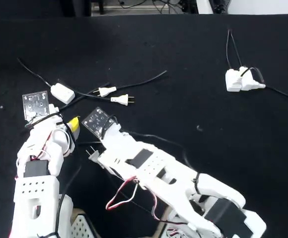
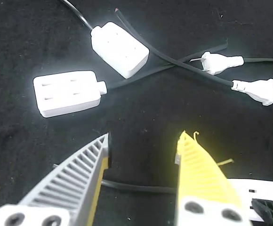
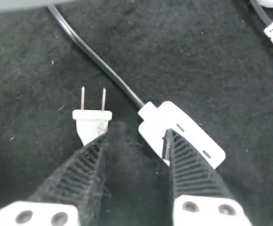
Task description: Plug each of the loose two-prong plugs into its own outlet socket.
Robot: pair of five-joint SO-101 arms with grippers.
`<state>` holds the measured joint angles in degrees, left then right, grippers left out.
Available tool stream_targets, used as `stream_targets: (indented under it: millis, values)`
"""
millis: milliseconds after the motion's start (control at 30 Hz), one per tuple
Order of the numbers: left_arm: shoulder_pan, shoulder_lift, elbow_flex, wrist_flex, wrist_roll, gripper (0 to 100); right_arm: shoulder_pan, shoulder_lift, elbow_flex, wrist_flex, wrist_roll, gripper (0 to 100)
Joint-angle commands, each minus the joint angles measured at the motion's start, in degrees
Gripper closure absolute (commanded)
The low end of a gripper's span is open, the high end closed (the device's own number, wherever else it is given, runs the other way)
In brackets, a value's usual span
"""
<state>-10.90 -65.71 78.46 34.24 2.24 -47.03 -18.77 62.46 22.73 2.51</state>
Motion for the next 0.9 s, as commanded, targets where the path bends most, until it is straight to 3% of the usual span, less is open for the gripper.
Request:
stream_targets:
  millis: [0,300,567,867]
  values:
    - [-0.5,-0.7,-2.9,-0.7,0.5,77,-1.9,-2.1,-1.8,1.0,1.2,83.2]
    - [-0.6,-0.7,-3.1,-0.7,0.6,77,-7.1,-18.5,7.5,1.7,2.2,82.9]
    - [-1.5,-0.7,-3.2,-0.6,0.7,77,-8.4,-2.5,1.6,-2.6,1.8,82.3]
    - [-3.2,-0.7,-3.4,-0.7,3.2,77,-8.2,5.9,-6.7,3.3,1.7,78.6]
